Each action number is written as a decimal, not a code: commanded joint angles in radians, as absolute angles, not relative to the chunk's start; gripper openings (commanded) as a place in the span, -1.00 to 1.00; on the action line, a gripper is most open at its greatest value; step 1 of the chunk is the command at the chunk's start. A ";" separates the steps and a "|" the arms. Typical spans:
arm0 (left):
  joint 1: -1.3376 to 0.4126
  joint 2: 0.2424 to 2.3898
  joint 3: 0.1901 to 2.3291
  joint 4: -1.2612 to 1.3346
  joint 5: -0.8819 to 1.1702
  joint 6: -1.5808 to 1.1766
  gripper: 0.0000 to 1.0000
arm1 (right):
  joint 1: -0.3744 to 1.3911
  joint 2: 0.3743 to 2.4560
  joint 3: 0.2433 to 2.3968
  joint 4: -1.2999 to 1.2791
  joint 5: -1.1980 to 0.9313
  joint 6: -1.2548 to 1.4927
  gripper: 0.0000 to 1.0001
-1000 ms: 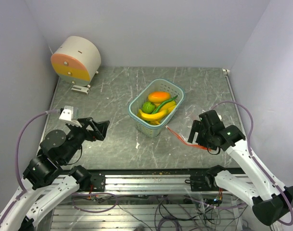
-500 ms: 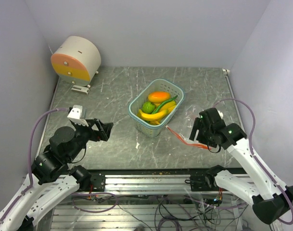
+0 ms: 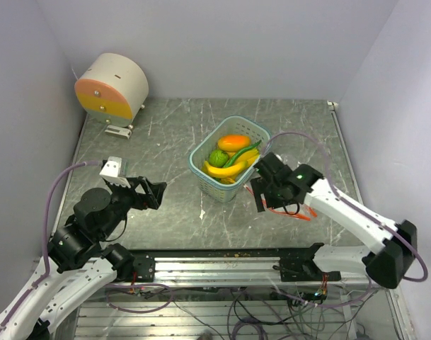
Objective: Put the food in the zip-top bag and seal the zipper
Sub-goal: Pick up the zipper food storage bag at the center of the board.
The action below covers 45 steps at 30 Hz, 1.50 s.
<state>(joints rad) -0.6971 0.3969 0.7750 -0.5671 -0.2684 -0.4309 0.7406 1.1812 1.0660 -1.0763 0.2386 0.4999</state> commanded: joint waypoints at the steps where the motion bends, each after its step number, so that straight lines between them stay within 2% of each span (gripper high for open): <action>1: -0.703 0.390 0.775 -0.572 -0.272 -0.432 0.96 | 0.793 1.252 1.021 -1.007 0.321 0.498 0.53; 7: -0.703 0.381 0.770 -0.581 -0.280 -0.433 0.96 | 0.798 1.273 1.007 -0.877 0.356 0.509 0.57; 11: -0.703 0.373 0.763 -0.584 -0.288 -0.432 0.96 | 0.798 1.296 0.955 -0.810 0.382 0.518 0.47; 16: -0.703 0.375 0.771 -0.601 -0.294 -0.430 0.96 | 0.784 1.350 0.908 -0.766 0.413 0.556 0.24; 21: -0.703 0.367 0.776 -0.615 -0.303 -0.432 0.96 | 0.747 1.331 0.855 -0.748 0.482 0.604 0.13; 24: -0.703 0.360 0.773 -0.620 -0.306 -0.436 0.96 | 0.710 1.309 0.813 -0.716 0.474 0.603 -0.03; 29: -0.703 0.358 0.774 -0.624 -0.306 -0.442 0.96 | 0.695 1.282 0.811 -0.711 0.439 0.608 -0.90; 30: -0.703 0.360 0.776 -0.625 -0.309 -0.444 0.96 | 0.695 1.262 0.822 -0.724 0.440 0.611 -1.00; 40: -0.702 0.360 0.778 -0.587 -0.303 -0.490 0.96 | 0.772 0.999 1.067 -0.838 0.276 0.583 -1.00; 45: -0.702 0.396 0.771 -0.519 -0.259 -0.538 0.96 | 0.873 0.973 1.143 -0.670 0.144 0.577 -1.00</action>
